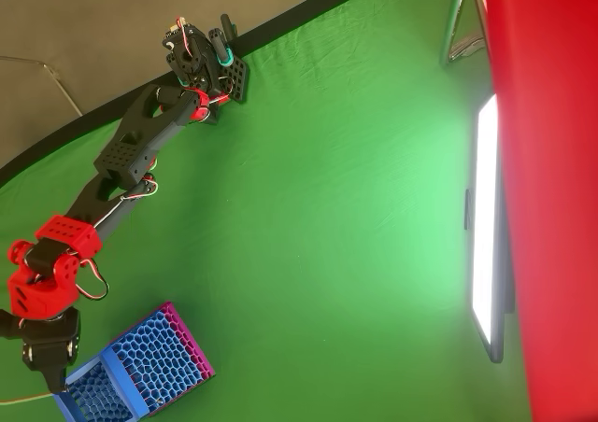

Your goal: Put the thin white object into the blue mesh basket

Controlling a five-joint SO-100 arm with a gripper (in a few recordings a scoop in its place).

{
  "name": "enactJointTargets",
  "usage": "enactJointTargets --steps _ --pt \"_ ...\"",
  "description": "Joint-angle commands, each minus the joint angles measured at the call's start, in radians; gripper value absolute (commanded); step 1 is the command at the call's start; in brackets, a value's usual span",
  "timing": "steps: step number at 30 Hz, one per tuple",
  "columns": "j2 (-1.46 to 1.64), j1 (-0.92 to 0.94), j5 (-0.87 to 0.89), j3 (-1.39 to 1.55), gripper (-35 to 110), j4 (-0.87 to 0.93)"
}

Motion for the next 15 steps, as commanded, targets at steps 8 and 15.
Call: enactJointTargets --steps 8,15 --pt "0.008 0.029 -0.078 0.167 6 -0.264" --pt "0.041 0.035 -0.129 0.426 6 -0.531"
